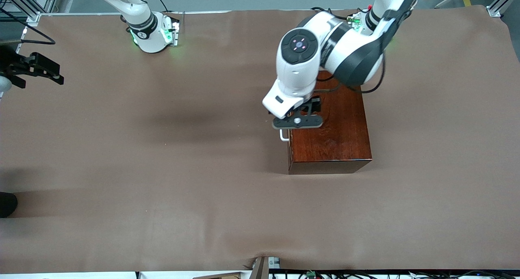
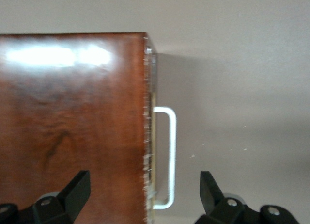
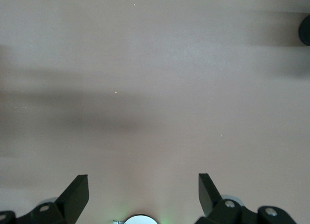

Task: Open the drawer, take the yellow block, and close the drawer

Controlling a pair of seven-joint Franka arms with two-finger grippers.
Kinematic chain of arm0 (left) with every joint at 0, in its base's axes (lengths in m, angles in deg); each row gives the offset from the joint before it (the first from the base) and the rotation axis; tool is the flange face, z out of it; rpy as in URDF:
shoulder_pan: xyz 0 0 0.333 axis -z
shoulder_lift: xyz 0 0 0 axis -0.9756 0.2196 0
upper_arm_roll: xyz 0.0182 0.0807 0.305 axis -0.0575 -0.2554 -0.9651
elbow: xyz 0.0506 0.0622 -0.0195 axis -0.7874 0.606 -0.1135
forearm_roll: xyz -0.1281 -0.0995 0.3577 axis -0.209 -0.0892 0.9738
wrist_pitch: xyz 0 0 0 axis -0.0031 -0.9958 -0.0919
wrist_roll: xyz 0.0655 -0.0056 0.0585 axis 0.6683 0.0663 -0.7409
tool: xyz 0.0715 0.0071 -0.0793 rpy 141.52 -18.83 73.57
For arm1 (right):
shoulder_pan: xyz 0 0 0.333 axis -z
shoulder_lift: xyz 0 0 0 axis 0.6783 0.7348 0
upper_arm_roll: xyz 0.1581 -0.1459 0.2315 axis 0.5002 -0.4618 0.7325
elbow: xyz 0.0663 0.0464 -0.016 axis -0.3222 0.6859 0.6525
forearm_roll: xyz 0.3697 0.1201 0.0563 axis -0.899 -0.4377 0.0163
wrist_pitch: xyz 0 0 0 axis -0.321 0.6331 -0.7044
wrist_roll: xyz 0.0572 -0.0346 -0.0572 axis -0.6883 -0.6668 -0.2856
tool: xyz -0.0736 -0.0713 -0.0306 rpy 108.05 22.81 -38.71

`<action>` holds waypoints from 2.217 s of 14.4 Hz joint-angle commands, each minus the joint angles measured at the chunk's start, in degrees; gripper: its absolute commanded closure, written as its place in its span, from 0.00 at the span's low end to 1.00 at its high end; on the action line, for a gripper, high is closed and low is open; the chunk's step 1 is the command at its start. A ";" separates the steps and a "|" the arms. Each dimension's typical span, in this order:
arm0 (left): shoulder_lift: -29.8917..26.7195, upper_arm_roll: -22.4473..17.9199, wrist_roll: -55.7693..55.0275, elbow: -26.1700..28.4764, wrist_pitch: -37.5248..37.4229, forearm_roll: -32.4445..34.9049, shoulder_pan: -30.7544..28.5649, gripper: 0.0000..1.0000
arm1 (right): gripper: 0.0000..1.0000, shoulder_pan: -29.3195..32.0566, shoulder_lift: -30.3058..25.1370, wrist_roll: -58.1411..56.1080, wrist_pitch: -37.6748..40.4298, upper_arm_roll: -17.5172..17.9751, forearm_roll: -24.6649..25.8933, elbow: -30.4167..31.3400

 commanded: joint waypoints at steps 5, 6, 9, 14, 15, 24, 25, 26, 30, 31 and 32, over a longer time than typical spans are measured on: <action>9.49 -14.52 -7.83 -7.24 3.20 2.24 17.06 0.00 | 0.00 0.68 0.24 0.04 0.44 0.43 0.62 -0.84; 10.46 -15.94 -7.92 -6.98 3.21 2.32 18.83 0.00 | 0.00 0.68 0.32 0.04 0.44 0.34 0.62 -0.84; 13.36 -16.57 -9.15 -6.89 3.30 2.41 20.78 0.00 | 0.00 1.12 0.33 0.04 0.26 0.34 0.54 -0.93; 14.51 -16.39 -9.24 -5.40 0.15 6.80 23.15 0.00 | 0.00 3.14 0.24 0.04 -0.97 0.34 -0.08 -1.02; 14.94 -16.39 -9.33 -5.48 -0.39 6.90 23.50 0.00 | 0.00 3.23 0.32 0.04 -0.97 0.34 -0.17 -1.02; 16.70 -16.48 -9.24 -4.87 -1.01 7.86 23.24 0.00 | 0.00 2.97 0.06 -0.23 -1.58 0.43 -1.05 -1.02; 17.05 -16.39 -9.41 -4.96 -1.01 7.78 23.24 0.00 | 0.00 2.97 -0.03 -0.31 -1.67 0.43 -1.05 -1.02; 17.58 -16.48 -9.50 -5.39 -1.01 7.69 23.24 0.00 | 0.00 2.88 0.23 -0.14 -1.76 0.43 -0.70 -1.19; 17.50 -16.39 -12.48 -6.71 0.04 7.25 23.24 0.00 | 0.00 3.41 0.24 0.04 -1.76 0.34 -0.70 -1.28; 17.41 -16.13 -13.45 -6.71 1.00 7.16 23.33 0.00 | 0.00 3.84 0.32 0.04 -1.59 0.25 -0.52 -0.93; 17.41 -15.95 -14.59 -6.80 1.80 7.16 23.33 0.00 | 0.00 4.72 0.33 -0.05 -1.15 0.25 -0.69 -0.76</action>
